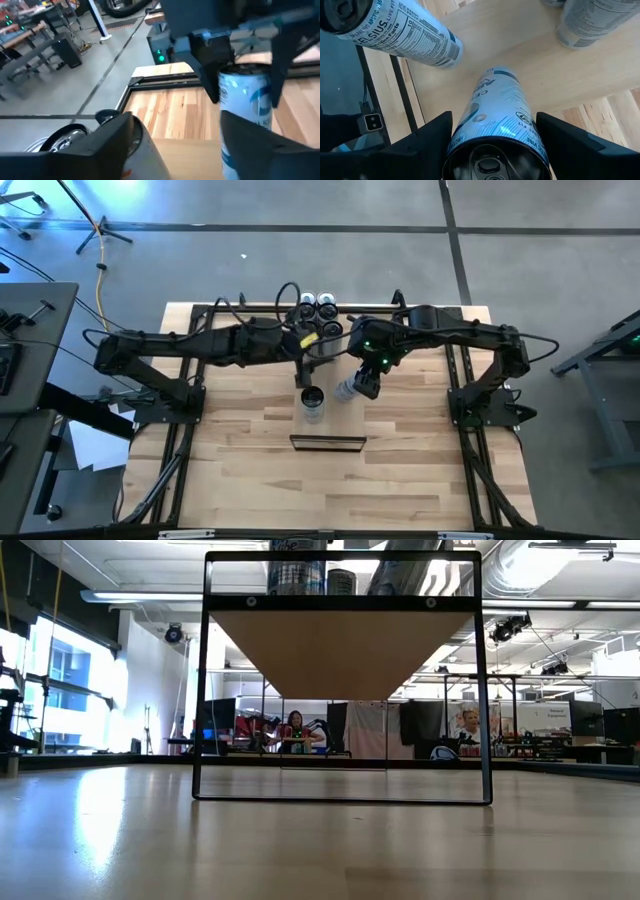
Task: Place canned beverage on shelf
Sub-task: Adjust the white blue soda can on the shelf
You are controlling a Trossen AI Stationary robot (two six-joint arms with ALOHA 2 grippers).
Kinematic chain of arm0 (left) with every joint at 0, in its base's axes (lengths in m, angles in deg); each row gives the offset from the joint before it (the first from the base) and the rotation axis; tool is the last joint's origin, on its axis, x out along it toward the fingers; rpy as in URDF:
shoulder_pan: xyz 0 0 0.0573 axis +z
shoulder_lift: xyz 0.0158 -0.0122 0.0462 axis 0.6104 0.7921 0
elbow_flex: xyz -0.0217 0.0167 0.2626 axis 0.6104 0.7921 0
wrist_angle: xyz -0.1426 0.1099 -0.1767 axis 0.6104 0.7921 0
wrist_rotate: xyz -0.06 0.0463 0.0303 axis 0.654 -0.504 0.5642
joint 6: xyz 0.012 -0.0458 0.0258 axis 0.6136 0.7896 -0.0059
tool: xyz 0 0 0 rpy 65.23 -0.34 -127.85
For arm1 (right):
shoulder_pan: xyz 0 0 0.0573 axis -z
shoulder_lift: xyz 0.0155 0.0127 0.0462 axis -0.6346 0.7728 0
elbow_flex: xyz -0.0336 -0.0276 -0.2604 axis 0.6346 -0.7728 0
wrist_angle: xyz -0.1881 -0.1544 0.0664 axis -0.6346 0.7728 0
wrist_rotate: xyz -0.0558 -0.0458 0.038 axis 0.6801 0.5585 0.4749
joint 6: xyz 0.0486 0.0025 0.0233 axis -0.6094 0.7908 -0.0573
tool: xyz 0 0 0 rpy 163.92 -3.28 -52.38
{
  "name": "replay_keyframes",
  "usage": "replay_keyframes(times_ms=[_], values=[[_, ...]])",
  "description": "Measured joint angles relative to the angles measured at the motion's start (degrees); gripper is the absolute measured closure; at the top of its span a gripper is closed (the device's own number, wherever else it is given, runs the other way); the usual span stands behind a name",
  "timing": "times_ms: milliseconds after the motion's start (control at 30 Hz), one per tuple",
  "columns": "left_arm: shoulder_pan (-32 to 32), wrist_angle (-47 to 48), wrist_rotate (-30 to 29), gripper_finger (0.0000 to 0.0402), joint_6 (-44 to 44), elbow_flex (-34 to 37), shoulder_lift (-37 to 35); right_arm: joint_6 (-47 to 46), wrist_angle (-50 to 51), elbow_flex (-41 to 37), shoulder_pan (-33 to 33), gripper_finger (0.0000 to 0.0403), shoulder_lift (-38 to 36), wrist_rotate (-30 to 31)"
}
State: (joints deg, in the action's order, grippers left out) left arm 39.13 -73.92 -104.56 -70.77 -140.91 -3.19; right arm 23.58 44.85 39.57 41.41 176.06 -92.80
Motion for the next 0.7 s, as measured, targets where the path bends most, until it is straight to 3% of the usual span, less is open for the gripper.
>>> replay_keyframes(times_ms=[133, 267, 300, 700], values=[[1.4, 0.4, 3.4, 0.0229, 1.9, 0.0, -0.2, 0.4, 0.0, 0.0, 0.0, 0.0135, 0.0, -0.6], [2.6, 1.7, 9.1, 0.0368, 2.1, 0.0, -0.2, -0.1, 0.0, 0.0, 0.0, 0.0135, 0.0, -0.6], [2.9, 2.0, 10.6, 0.0384, 2.3, 0.0, 0.1, -0.4, -0.2, 0.0, 0.0, 0.0135, 0.0, -0.6], [3.3, 2.6, 9.1, 0.0401, 2.0, 0.0, 0.2, -1.0, -3.5, 0.0, 0.0, 0.0135, 0.0, 0.7]])
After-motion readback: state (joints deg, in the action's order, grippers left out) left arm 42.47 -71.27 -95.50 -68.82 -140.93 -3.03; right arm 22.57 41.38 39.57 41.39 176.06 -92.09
